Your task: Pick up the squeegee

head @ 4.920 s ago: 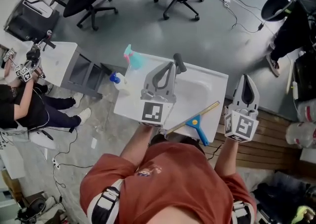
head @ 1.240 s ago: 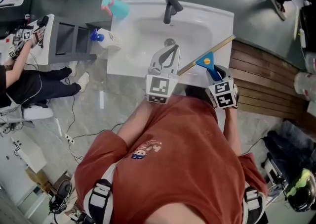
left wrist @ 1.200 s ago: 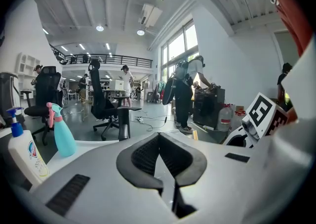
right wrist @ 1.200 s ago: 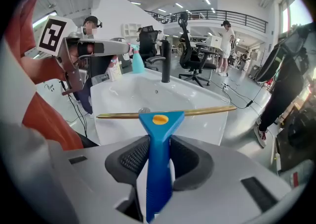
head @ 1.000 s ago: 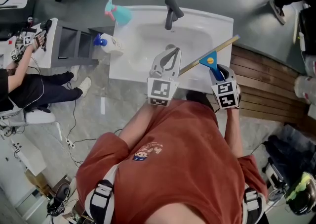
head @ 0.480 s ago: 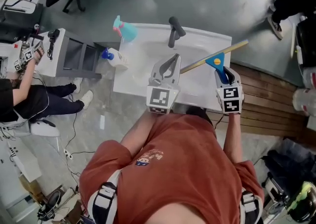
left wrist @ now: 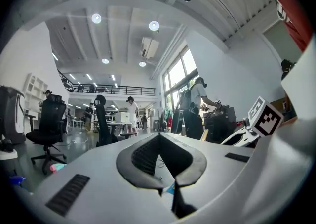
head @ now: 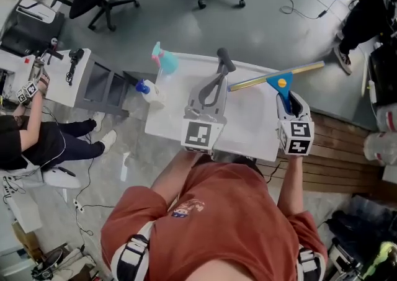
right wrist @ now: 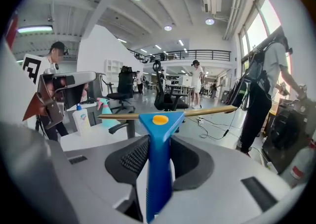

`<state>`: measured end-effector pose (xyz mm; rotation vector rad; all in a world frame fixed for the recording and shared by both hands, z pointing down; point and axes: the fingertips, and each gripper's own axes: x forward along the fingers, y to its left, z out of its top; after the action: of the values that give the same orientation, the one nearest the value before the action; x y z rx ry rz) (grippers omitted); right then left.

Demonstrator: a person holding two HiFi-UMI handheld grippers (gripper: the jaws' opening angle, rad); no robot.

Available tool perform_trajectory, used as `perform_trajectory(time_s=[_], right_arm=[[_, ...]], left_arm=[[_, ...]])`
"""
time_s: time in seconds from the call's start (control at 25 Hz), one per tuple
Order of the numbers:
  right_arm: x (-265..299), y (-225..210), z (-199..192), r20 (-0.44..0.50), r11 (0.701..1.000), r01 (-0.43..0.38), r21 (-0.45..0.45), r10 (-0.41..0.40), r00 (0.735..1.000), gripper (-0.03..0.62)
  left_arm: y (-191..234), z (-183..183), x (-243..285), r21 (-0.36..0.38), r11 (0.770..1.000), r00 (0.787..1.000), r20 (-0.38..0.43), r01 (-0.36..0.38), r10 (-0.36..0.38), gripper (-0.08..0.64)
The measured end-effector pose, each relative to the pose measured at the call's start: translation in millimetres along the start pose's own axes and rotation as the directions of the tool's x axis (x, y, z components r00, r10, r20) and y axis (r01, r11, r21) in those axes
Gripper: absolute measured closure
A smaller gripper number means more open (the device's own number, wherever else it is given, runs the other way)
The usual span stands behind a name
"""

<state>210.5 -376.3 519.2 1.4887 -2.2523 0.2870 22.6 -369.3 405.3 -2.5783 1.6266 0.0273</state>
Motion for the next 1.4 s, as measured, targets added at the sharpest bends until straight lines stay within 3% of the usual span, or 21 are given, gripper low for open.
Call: perform_trajectory(time_s=[0.16,0.52,0.72,0.96,1.24,1.4], right_arm=[[-10,-13,33,0.061,0.997,0.021,0.069,-0.025,0.998,0.453],[-37,-33,101,0.230,0.988,0.111,0.109,-0.134,0.964,0.453],[-60,-41,140,0.344,0.978,0.157,0.137,-0.196,0.919,0.453],[-79,-39,175,0.439,0.977,0.163,0.140,-0.209,0.874,0.453],[-98,-29,198,0.584,0.970,0.182,0.161,-0.242,0.775,0.453],[-105,-22,200,0.616,0.966,0.211,0.147,-0.256,0.745,0.453]], left_arm=[[5,19,6,0.052,0.998,0.999,0.027,-0.020,0.018,0.541],[11,61,13,0.041,0.998,0.990,0.138,-0.044,0.038,0.541],[13,89,17,0.041,0.998,0.981,0.188,-0.052,0.044,0.541],[16,113,15,0.054,0.996,0.973,0.227,-0.066,0.052,0.541],[28,132,2,0.069,0.991,0.947,0.311,-0.113,0.086,0.541],[33,127,-2,0.061,0.991,0.951,0.296,-0.117,0.094,0.541]])
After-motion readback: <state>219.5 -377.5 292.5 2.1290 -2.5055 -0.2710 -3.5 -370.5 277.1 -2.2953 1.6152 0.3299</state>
